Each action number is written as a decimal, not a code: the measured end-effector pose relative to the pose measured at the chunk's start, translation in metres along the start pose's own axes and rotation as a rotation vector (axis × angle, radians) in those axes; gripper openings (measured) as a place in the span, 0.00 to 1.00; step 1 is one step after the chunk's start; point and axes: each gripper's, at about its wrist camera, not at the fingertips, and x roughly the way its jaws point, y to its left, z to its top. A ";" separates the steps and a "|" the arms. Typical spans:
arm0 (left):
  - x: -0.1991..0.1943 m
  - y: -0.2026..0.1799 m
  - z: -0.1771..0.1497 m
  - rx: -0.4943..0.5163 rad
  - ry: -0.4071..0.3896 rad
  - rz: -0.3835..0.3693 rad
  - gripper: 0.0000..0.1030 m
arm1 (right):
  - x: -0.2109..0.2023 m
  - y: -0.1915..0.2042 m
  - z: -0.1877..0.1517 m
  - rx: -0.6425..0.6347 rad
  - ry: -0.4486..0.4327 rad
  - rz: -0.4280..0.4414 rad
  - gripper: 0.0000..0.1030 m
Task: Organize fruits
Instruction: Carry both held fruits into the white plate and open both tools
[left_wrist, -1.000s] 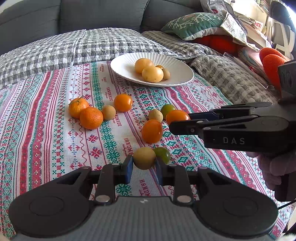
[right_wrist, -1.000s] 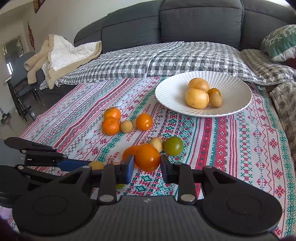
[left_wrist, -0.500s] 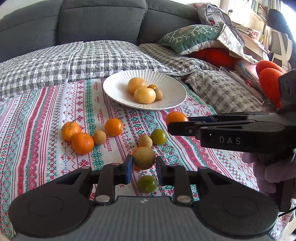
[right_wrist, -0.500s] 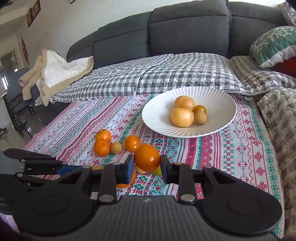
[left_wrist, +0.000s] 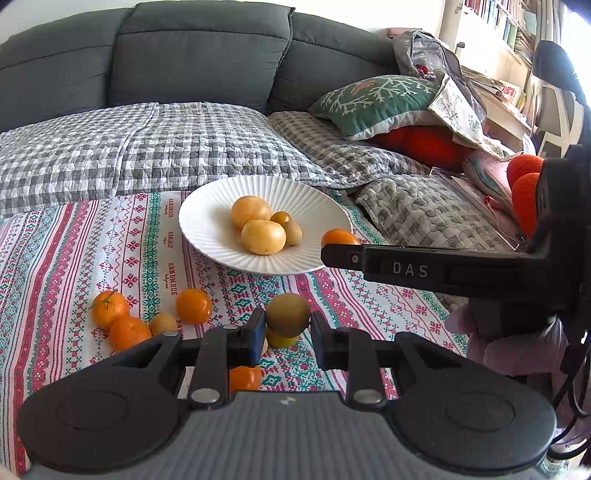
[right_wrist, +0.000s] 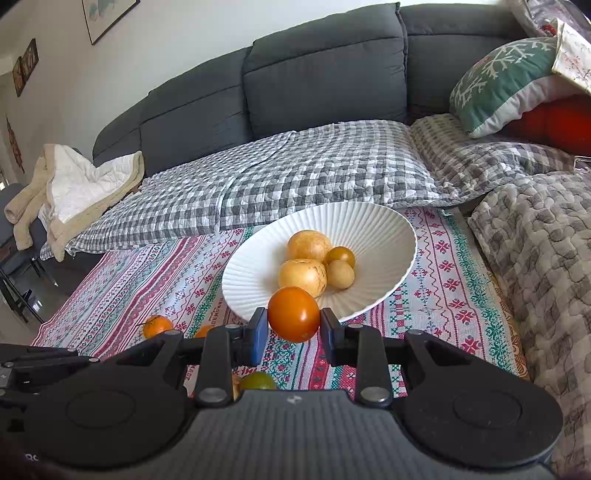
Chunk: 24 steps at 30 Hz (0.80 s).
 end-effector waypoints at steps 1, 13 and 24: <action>0.002 -0.001 0.002 -0.008 0.001 -0.001 0.14 | 0.001 -0.001 0.001 0.004 -0.002 -0.005 0.26; 0.045 0.007 0.040 0.087 -0.004 0.065 0.14 | 0.025 -0.012 0.022 -0.055 0.001 -0.026 0.26; 0.105 0.026 0.071 0.157 0.031 0.139 0.14 | 0.060 -0.038 0.027 -0.143 0.048 -0.045 0.26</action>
